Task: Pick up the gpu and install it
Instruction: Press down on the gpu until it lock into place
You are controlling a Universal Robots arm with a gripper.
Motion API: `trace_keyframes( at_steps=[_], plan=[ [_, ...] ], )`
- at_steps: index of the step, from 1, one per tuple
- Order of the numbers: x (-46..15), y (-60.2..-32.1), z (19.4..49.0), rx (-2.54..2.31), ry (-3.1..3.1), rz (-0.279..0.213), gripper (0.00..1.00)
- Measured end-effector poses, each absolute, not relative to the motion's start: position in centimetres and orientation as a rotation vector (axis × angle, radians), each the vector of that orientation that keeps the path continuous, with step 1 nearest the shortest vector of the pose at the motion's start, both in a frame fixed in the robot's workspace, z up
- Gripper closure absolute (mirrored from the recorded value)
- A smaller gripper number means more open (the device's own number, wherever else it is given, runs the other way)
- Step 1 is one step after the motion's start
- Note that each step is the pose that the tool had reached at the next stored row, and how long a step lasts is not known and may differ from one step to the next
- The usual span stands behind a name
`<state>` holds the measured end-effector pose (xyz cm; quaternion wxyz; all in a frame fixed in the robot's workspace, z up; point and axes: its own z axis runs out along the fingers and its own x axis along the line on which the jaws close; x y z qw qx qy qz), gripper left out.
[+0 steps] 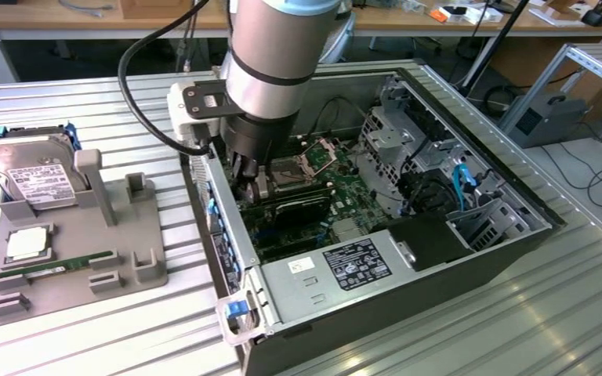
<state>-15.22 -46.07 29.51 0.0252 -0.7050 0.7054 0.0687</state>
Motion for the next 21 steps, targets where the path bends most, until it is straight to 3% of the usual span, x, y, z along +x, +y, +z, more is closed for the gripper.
trace_keyframes(
  at_steps=[9, 21],
  plan=[
    [-16.0, -45.3, 29.5, -2.179, 2.178, 0.215, 0.89],
    [-15.8, -46.7, 29.5, -2.162, 2.159, 0.252, 0.89]
  ],
)
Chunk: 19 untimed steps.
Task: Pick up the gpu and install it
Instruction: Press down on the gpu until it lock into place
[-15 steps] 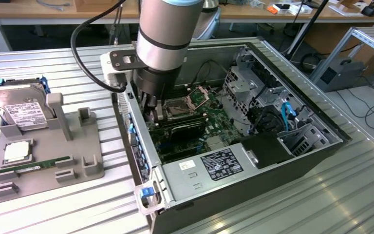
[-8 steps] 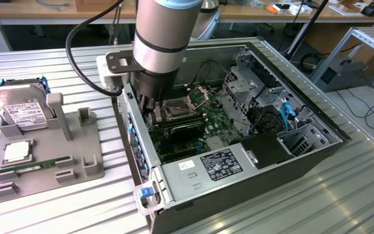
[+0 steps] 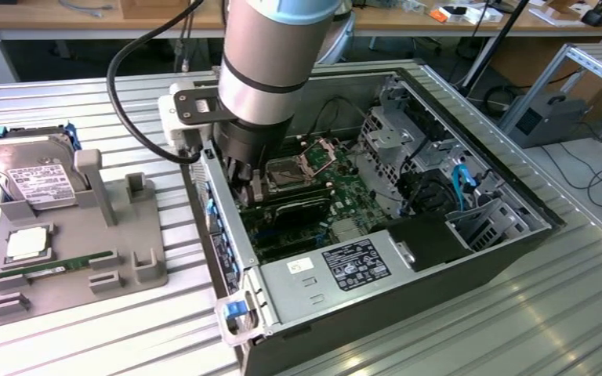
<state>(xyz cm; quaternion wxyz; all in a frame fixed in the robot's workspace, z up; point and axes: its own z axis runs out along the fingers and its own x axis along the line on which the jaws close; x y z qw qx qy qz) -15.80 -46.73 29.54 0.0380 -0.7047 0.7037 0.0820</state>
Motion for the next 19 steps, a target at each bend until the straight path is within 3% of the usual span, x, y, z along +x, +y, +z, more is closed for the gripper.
trace_keyframes(
  at_steps=[19],
  plan=[
    [-12.7, -47.9, 28.0, -2.167, 2.167, 0.283, 0.89]
  ],
)
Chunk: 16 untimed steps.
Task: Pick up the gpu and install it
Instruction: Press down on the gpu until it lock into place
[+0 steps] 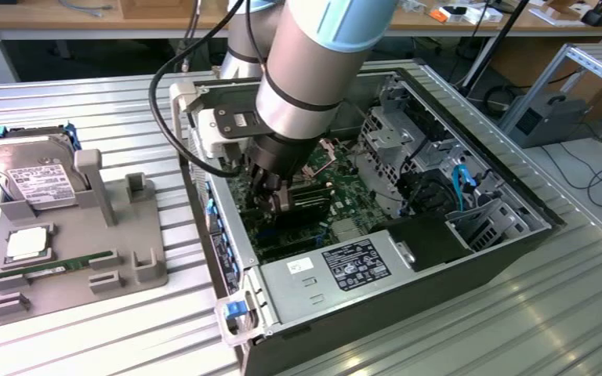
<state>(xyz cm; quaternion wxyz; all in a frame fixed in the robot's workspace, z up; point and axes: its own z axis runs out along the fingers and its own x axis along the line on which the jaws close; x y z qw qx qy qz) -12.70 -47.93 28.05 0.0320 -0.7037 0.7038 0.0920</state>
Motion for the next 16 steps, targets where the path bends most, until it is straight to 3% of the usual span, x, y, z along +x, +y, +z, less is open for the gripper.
trace_keyframes(
  at_steps=[16],
  plan=[
    [-11.9, -48.4, 26.9, -2.169, 2.171, 0.291, 0.89]
  ],
)
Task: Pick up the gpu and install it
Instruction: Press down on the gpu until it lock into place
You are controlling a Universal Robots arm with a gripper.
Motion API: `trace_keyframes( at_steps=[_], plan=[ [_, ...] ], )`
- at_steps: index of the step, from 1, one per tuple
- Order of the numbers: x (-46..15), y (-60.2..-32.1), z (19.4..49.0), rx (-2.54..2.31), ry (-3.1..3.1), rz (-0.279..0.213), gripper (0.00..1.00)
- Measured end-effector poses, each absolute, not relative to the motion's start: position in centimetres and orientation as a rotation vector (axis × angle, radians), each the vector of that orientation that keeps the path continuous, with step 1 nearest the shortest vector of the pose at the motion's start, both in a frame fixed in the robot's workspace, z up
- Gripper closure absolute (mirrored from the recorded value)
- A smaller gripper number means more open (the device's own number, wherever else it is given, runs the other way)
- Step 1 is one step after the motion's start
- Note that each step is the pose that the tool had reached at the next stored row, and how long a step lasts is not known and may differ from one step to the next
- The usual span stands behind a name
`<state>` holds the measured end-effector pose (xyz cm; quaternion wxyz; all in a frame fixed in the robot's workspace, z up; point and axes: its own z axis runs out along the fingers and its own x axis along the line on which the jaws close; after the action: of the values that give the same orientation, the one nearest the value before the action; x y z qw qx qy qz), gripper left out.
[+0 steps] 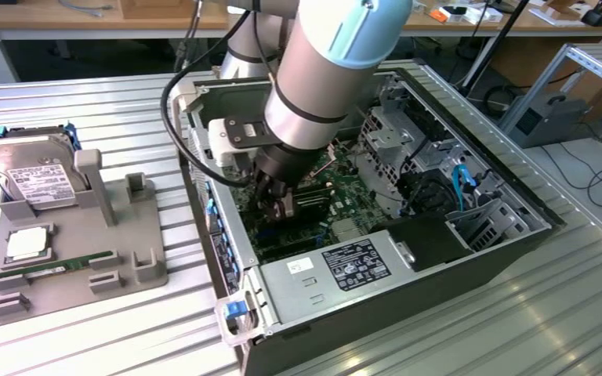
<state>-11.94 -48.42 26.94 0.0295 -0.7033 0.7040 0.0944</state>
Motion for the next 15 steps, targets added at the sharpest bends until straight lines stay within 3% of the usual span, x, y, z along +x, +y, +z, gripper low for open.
trace_keyframes(
  at_steps=[12, 15],
  plan=[
    [-11.3, -49.5, 27.0, -2.168, 2.167, 0.296, 0.89],
    [-11.1, -49.5, 28.4, -2.167, 2.167, 0.297, 0.89]
  ],
)
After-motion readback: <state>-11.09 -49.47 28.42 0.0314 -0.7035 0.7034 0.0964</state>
